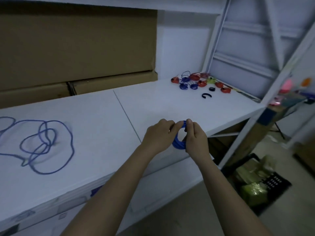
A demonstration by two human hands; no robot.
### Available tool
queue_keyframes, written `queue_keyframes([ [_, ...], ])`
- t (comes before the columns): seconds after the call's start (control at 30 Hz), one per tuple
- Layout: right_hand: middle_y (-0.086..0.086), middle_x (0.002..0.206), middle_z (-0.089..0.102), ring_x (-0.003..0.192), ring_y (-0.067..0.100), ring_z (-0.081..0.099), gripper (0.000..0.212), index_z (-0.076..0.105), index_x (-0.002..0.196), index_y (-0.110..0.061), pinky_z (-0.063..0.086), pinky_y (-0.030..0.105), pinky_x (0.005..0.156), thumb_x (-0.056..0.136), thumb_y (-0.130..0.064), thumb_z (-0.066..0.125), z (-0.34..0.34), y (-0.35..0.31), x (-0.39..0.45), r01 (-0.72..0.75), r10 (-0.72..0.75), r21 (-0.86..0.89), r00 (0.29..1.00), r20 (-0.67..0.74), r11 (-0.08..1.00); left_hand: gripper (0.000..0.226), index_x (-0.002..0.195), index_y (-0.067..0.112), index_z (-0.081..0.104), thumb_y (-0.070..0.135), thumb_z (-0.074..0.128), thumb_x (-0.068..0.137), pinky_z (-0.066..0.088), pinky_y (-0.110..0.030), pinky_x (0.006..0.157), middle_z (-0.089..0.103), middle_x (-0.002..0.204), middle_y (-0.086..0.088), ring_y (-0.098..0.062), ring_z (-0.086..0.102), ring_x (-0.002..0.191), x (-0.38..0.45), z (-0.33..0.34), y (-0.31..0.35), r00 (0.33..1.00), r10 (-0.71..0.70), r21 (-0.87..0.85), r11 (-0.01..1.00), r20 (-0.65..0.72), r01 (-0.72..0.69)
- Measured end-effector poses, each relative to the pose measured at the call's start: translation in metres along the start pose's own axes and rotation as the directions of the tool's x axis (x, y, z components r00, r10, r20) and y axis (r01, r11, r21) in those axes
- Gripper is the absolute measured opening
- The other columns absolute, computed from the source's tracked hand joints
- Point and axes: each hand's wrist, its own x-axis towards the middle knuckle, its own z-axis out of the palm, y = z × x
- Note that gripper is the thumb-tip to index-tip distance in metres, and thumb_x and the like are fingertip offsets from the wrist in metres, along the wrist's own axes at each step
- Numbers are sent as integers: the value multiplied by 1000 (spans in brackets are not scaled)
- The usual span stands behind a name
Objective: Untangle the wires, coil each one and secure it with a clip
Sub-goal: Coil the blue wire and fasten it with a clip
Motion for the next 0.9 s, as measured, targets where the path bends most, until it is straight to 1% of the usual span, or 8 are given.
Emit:
queue_keyframes([
  [0.33, 19, 72, 60, 57, 24, 55, 53, 55, 87, -2, 49, 42, 62, 99, -48, 32, -66, 74, 160, -51, 47, -95, 998, -45, 994, 46, 90, 8, 57, 44, 32, 102, 41, -26, 67, 59, 91, -3, -17, 56, 81, 154, 75, 13, 999, -51, -56, 997, 10, 51],
  [0.43, 23, 73, 61, 55, 26, 55, 54, 55, 90, 2, 50, 45, 62, 99, -48, 34, -90, 92, 217, -51, 46, -138, 998, -41, 989, 50, 99, 9, 65, 44, 29, 102, 43, -34, 90, 64, 99, -3, -19, 59, 92, 213, 94, 21, 996, -86, 38, 996, -2, 86],
  [0.5, 20, 69, 60, 53, 25, 54, 53, 55, 88, 0, 49, 44, 60, 99, -48, 36, -108, 108, 250, -51, 47, -157, 998, -33, 986, 57, 96, 12, 69, 46, 24, 102, 13, -37, 115, 67, 96, 0, -13, 59, 95, 250, 109, 28, 993, -111, 122, 986, -51, 116],
  [0.57, 15, 66, 59, 52, 22, 53, 52, 55, 87, -1, 48, 41, 58, 99, -48, 37, -126, 124, 275, -47, 46, -179, 999, -11, 983, 57, 94, 12, 70, 41, 22, 104, -13, -29, 114, 69, 89, 3, -9, 60, 91, 279, 124, 35, 988, -131, 115, 983, -84, 140],
  [0.67, 16, 65, 58, 53, 23, 53, 51, 53, 83, -1, 47, 41, 58, 99, -47, 37, -146, 147, 313, -14, 26, -208, 998, 53, 978, 33, 128, 11, 54, 10, 36, 101, 30, -22, 104, 69, 108, -6, -15, 60, 108, 316, 146, 36, 980, -179, -102, 980, -84, 170],
  [0.7, 18, 66, 58, 53, 24, 53, 51, 52, 82, 0, 47, 41, 58, 99, -46, 38, -149, 153, 328, 1, 16, -211, 997, 79, 977, 49, 141, 17, 40, 0, 40, 96, 39, -23, 93, 62, 123, -9, -17, 56, 115, 325, 151, 36, 978, -183, -131, 977, -102, 169],
  [0.8, 22, 70, 58, 55, 22, 52, 49, 53, 82, -1, 46, 40, 58, 99, -44, 39, -152, 167, 376, 56, -19, -186, 981, 195, 981, 76, 153, 29, 14, -3, 47, 92, 44, -30, 88, 28, 154, -8, -24, 48, 124, 350, 170, 34, 970, -181, -41, 983, -162, 177],
  [0.9, 19, 72, 60, 60, 22, 54, 44, 54, 83, -3, 43, 33, 60, 100, -41, 39, -153, 172, 416, 132, -63, -178, 934, 351, 975, 53, 145, 18, 39, 28, 55, 95, 37, -35, 102, 41, 146, -7, -28, 39, 131, 369, 190, 33, 944, -263, 106, 952, -198, 288],
])
